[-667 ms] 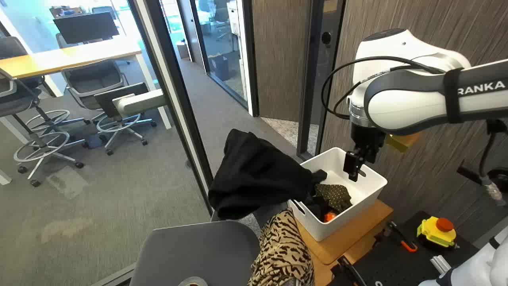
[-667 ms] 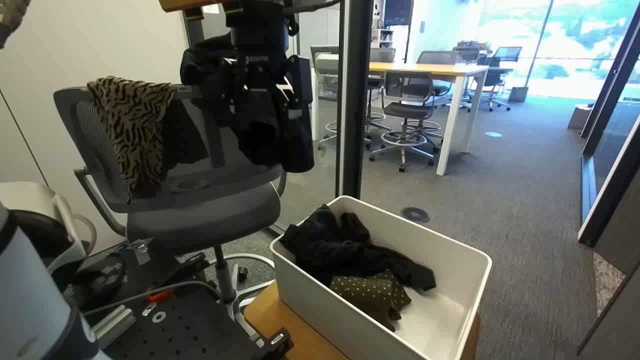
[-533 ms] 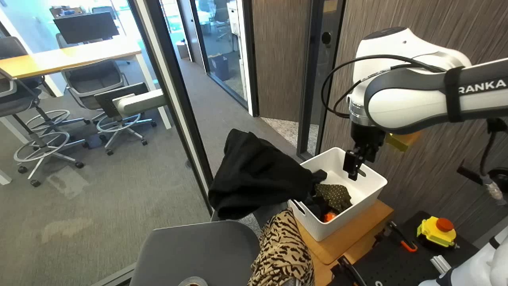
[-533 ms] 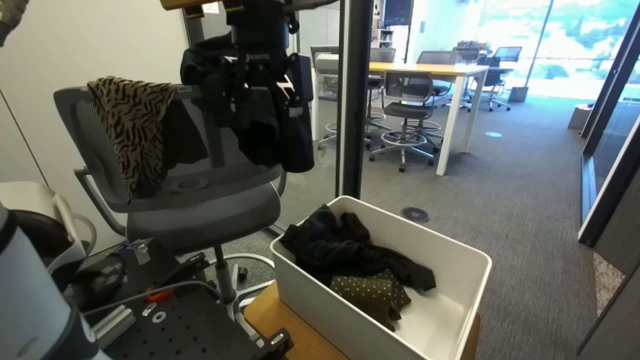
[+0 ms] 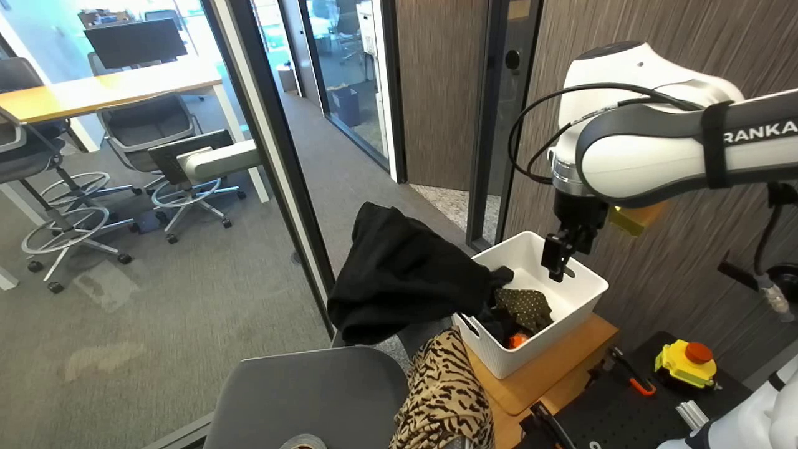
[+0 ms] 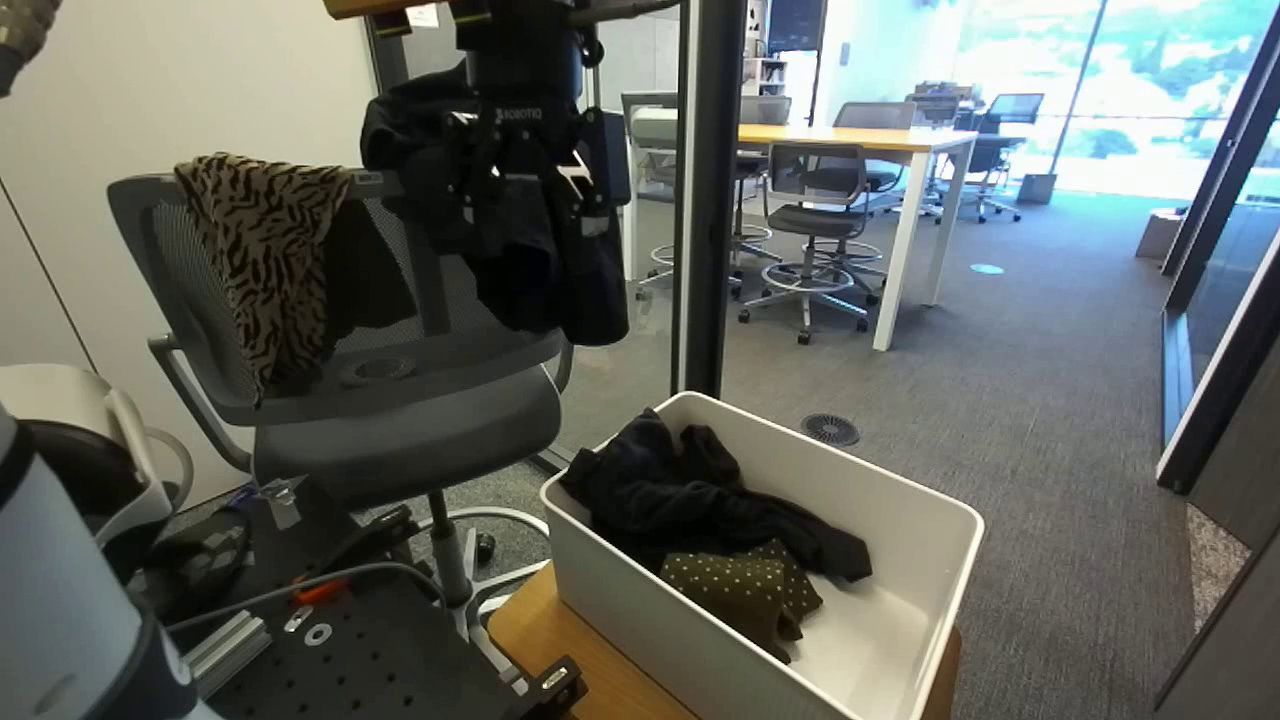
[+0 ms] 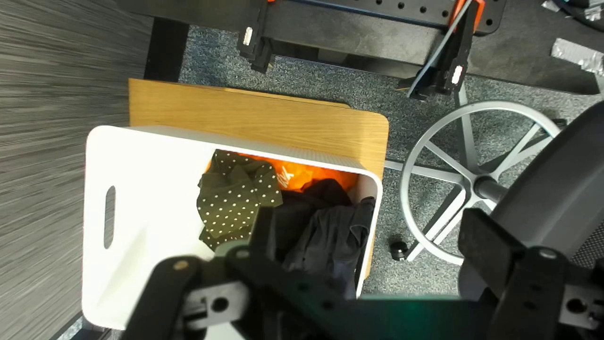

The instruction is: Pick up the sock with green and white dots from the box and put it on the chair's headrest

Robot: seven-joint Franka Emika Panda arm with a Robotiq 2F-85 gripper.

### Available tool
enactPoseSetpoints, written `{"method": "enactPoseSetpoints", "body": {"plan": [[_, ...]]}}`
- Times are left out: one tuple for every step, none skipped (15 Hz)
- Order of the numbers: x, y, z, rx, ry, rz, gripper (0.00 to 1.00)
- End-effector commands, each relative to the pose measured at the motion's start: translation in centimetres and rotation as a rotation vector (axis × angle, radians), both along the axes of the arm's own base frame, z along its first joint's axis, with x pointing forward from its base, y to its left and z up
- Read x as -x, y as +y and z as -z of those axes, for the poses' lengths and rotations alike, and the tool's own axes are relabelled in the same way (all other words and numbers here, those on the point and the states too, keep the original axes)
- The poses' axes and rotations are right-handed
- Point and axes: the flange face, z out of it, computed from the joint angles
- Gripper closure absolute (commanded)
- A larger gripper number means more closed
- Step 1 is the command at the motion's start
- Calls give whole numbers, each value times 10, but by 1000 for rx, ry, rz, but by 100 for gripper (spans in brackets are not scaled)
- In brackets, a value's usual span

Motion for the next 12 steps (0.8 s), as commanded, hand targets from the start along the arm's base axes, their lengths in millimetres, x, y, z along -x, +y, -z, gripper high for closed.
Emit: {"method": "enactPoseSetpoints", "body": {"plan": [[10,-32,-16,-65,-83,-10,0],[12,-46,-17,-91,-111,-11,0],[14,-58,-19,-116,-135,-17,0],[15,-72,-18,-140,-162,-25,0],[16,-84,-16,-161,-189,-41,0],[16,-95,-13,-191,-217,-61,0],[5,-112,-18,-218,-241,-82,0],[5,-123,-13,-244,-266,-103,0],[3,-134,-6,-273,-285,-120,0],[2,-144,0,-301,-301,-138,0],[0,-153,11,-327,-305,-154,0],[0,-161,22,-354,-306,-169,0]]}}
